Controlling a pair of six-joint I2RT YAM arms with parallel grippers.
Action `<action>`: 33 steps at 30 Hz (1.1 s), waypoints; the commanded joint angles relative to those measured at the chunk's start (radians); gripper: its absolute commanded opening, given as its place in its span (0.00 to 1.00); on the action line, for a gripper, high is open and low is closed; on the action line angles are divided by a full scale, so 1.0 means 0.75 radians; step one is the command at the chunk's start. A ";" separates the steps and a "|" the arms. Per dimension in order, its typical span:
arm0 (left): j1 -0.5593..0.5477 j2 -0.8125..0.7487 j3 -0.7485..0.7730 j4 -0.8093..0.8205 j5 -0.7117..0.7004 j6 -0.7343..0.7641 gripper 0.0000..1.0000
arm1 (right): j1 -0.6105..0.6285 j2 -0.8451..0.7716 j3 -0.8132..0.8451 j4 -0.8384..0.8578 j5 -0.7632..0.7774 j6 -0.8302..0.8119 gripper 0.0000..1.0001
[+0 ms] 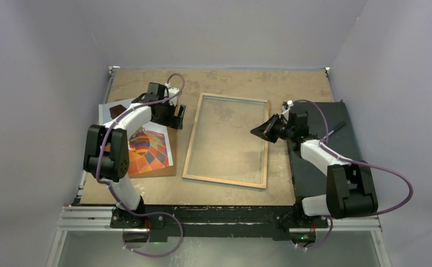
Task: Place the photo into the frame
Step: Place the photo frame item in the photo frame.
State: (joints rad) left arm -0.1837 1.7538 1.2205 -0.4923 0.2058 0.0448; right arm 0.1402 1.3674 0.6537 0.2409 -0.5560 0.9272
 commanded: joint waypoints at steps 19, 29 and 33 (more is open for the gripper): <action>-0.045 0.028 -0.075 0.082 0.039 -0.005 0.71 | 0.003 -0.042 -0.106 0.097 0.072 0.007 0.00; -0.107 0.068 -0.080 0.107 0.046 -0.013 0.58 | 0.004 -0.111 -0.032 0.024 0.123 -0.113 0.00; -0.126 0.088 -0.068 0.110 0.052 -0.021 0.51 | 0.003 -0.128 -0.035 0.039 0.138 -0.147 0.00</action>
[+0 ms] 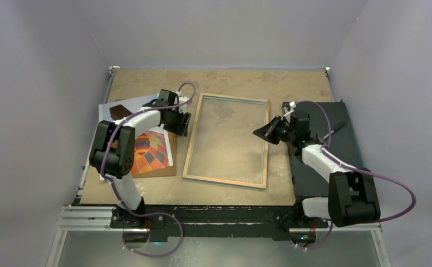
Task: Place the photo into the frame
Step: Place the photo frame item in the photo frame.
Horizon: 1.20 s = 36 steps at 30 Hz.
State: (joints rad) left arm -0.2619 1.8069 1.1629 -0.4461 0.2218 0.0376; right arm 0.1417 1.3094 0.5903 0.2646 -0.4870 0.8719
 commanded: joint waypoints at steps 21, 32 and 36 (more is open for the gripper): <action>-0.049 0.033 -0.007 0.039 0.087 -0.033 0.33 | 0.041 -0.178 0.122 0.038 0.025 -0.114 0.00; -0.046 -0.039 0.070 -0.025 0.113 -0.040 0.35 | 0.125 -0.221 0.261 0.040 0.003 -0.036 0.00; -0.015 -0.060 0.092 -0.029 0.143 -0.041 0.33 | 0.131 -0.230 0.267 0.037 0.056 0.033 0.00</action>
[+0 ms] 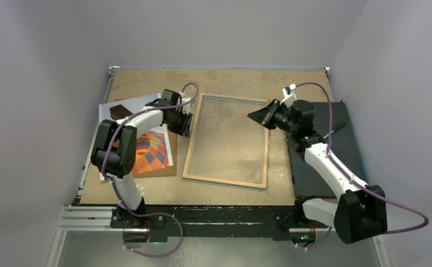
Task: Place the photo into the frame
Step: Place the photo frame item in the photo frame.
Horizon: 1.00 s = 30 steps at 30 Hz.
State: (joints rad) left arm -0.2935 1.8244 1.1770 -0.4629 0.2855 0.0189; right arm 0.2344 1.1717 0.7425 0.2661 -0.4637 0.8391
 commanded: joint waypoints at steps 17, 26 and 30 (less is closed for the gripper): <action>0.109 -0.119 0.105 -0.040 0.096 -0.015 0.52 | 0.056 -0.001 0.088 0.144 0.057 0.250 0.00; 0.175 -0.142 0.089 -0.021 0.137 -0.045 0.61 | 0.106 0.023 0.036 0.193 0.126 0.312 0.00; 0.177 -0.142 0.083 -0.035 0.136 -0.031 0.56 | 0.105 0.050 -0.068 0.252 0.179 0.309 0.00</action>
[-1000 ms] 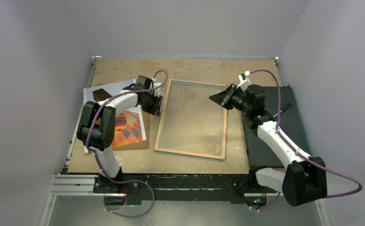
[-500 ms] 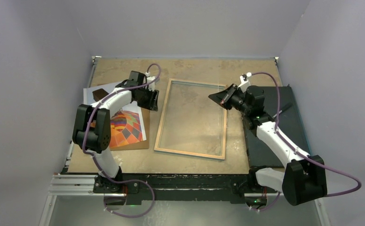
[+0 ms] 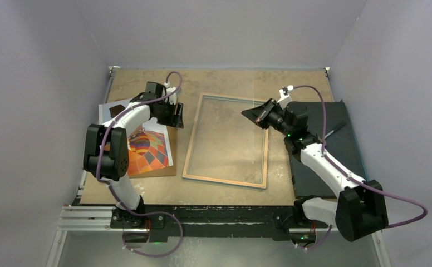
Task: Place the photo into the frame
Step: Place the photo frame item in the photo frame.
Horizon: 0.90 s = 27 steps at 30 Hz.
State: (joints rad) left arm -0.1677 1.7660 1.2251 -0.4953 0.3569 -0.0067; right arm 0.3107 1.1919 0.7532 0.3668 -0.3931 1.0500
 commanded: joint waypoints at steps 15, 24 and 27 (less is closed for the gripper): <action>-0.023 -0.025 -0.088 0.068 0.013 0.061 0.44 | -0.003 0.091 -0.238 0.121 0.133 -0.023 0.00; -0.052 0.007 -0.151 0.099 0.057 0.075 0.36 | -0.012 0.091 -0.281 0.145 0.136 -0.016 0.00; -0.057 0.021 -0.170 0.106 0.061 0.082 0.31 | -0.013 0.098 -0.281 0.154 0.132 -0.017 0.00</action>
State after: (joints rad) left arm -0.2047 1.7668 1.1160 -0.4549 0.3721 0.0277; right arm 0.3065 1.2766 0.5461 0.4297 -0.3054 1.0477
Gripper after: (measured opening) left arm 0.334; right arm 0.005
